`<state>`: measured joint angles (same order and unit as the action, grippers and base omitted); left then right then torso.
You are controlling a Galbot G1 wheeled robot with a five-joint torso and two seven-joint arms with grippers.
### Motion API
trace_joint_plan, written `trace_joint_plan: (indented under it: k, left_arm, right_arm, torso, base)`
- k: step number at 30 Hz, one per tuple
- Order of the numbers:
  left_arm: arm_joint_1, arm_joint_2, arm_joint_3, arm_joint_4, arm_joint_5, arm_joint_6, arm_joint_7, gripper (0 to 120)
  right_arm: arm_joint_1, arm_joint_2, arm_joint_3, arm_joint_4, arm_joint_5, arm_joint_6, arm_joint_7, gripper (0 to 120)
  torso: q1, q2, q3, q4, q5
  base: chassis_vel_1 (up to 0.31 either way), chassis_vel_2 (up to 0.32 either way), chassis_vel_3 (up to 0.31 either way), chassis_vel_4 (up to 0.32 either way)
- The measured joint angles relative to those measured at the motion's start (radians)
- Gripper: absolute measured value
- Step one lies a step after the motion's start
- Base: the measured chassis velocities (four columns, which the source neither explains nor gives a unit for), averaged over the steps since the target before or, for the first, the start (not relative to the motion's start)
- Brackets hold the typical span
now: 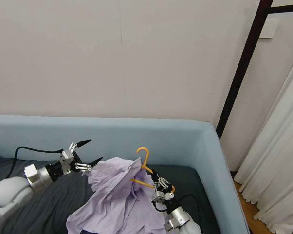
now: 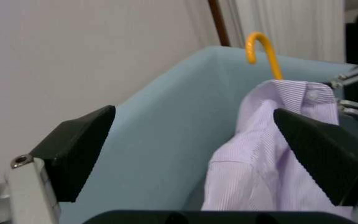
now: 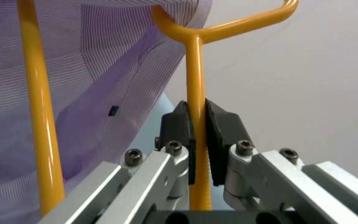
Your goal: Pick up the clothes from the sofa and hang them on the clothes hanger.
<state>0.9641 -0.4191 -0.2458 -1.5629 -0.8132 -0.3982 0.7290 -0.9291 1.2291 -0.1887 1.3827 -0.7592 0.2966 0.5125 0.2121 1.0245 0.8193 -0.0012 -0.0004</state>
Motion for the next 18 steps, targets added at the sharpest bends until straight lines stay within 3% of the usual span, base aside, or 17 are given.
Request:
trace_joint_plan:
  k: [8,14,18]
  left_arm:
    - [-0.168,-0.040,0.077,0.152,0.029,0.174,0.336,100]
    - [-0.313,-0.086,0.218,0.224,0.076,0.226,0.404,100]
    - [-0.427,-0.163,0.308,0.299,0.163,0.238,0.445,100]
  right_arm:
    - [0.009,0.026,-0.020,0.001,-0.086,0.004,-0.003,5]
    - [0.007,0.046,-0.022,-0.004,-0.121,0.006,-0.002,5]
    - [0.003,0.062,-0.019,-0.005,-0.156,0.016,0.000,5]
  torso:
    - [0.000,0.000,0.000,-0.0004,0.0001]
    - [0.000,0.000,0.000,-0.0002,0.0002]
    - [0.000,0.000,0.000,-0.0006,0.0002]
  base:
    - [0.000,0.000,0.000,0.000]
    - [0.000,0.000,0.000,0.000]
    - [0.000,0.000,0.000,0.000]
